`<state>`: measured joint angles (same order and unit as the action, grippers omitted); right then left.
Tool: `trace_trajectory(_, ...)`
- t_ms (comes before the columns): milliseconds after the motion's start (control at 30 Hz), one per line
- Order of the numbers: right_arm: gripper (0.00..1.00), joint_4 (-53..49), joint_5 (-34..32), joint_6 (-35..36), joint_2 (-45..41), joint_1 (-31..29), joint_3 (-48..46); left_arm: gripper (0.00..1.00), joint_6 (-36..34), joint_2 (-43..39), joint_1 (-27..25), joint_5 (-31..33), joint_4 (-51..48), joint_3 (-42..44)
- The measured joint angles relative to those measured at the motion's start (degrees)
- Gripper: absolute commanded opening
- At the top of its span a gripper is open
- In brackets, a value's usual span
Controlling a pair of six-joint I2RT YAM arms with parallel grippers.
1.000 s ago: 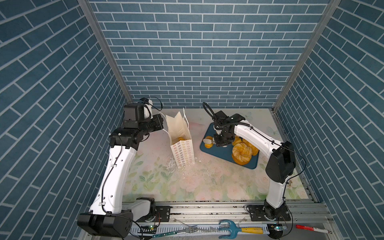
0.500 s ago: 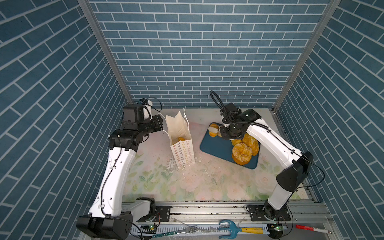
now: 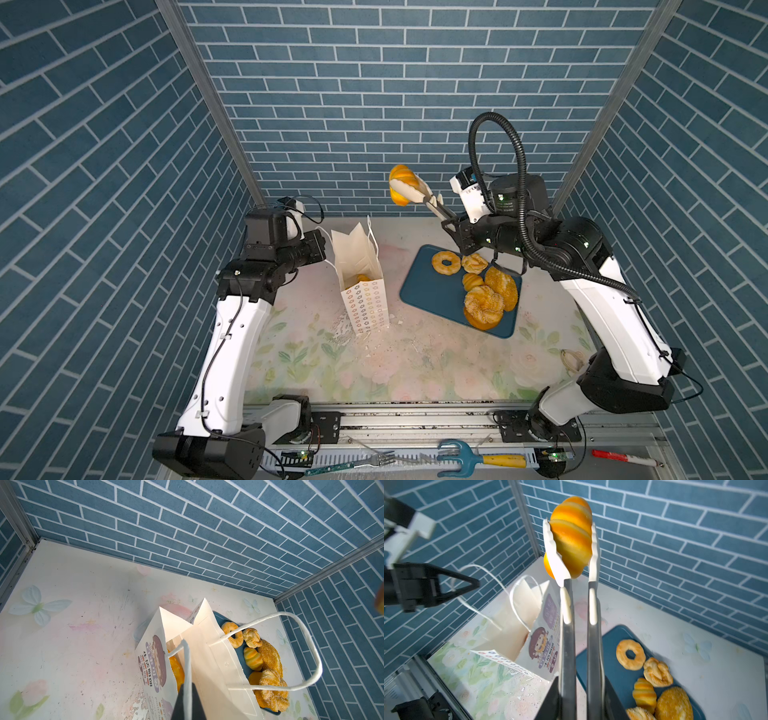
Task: Place the fake bread into the paper bag
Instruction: 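Lift the striped bun with the tongs and carry it over the bag, then open the tongs to drop the striped bun into the bag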
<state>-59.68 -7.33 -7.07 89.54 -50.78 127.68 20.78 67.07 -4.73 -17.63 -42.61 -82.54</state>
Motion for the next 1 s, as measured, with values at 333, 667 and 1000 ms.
trace_trajectory(333, 0.29, 1.1, 1.6, 7.1, 4.7, -9.6, 1.8, 0.00, 0.0, -0.6, 0.0, 0.0, 0.0, 0.4)
trace_trajectory(667, 0.29, -5.1, 0.2, 7.5, 8.0, -12.4, 1.8, 0.00, 0.1, -0.7, 0.0, 0.0, 0.0, 0.4)
trace_trajectory(1000, 0.31, -14.3, -0.4, 7.6, 14.2, -12.3, 5.6, 0.00, 0.3, -0.8, 0.0, 0.0, 0.0, 0.4)
